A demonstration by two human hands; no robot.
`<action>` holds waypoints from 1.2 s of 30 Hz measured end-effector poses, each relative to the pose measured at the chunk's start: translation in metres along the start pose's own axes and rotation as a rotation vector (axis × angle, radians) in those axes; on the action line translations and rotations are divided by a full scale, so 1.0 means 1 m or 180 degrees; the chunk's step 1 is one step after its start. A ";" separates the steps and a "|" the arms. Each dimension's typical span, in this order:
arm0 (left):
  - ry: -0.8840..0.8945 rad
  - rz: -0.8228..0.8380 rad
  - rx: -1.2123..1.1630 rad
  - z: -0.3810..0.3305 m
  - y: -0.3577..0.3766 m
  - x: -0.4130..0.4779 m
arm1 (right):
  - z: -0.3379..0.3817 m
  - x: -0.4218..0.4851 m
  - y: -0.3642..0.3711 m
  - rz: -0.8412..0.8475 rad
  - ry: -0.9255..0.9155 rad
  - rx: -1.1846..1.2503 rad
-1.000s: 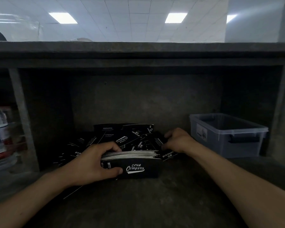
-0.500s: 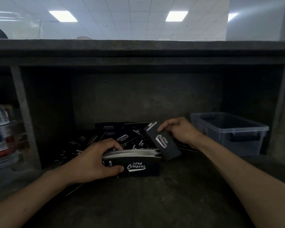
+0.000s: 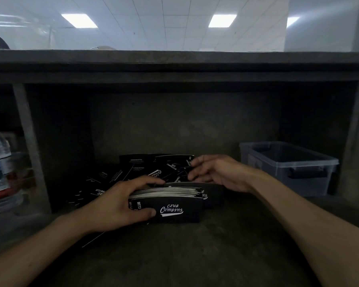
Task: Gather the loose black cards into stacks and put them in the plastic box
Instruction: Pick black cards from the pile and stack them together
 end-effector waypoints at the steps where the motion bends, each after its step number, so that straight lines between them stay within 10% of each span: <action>1: 0.0006 0.0000 0.0009 0.000 0.000 0.000 | -0.002 -0.001 0.004 0.0102 0.0068 -0.0233; 5: 0.0100 0.0076 -0.0053 -0.001 0.001 0.001 | 0.000 0.002 0.017 0.0432 0.0108 0.0323; 7: 0.0125 0.0098 -0.0108 -0.001 0.002 0.002 | 0.002 0.010 0.007 -0.0288 -0.0176 0.0516; 11: 0.0081 -0.0044 -0.0060 0.001 0.001 0.000 | -0.007 0.009 -0.031 -0.2265 -0.0508 -0.2304; 22: 0.0174 -0.0018 -0.0008 -0.001 0.001 0.001 | -0.013 0.007 -0.016 -0.1610 0.0138 -0.3873; 27: 0.0001 -0.0021 0.0118 0.005 0.002 0.001 | 0.003 0.004 -0.030 -0.2284 -0.0637 -0.2904; 31: -0.0086 -0.0008 0.0121 0.007 0.002 0.001 | 0.001 0.008 -0.025 -0.1708 -0.0584 -0.0762; 36: -0.0094 -0.0045 0.0162 0.005 0.002 0.001 | -0.009 0.017 -0.016 -0.1182 -0.0360 -0.0073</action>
Point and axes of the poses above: each hand's wrist, its own x-axis towards the middle knuckle, its own y-axis out of the palm, z = x × y, the point moved 3 cm from there along x, towards the middle knuckle, and after that the axes turned 4 degrees about -z, right-handed, at the moved point
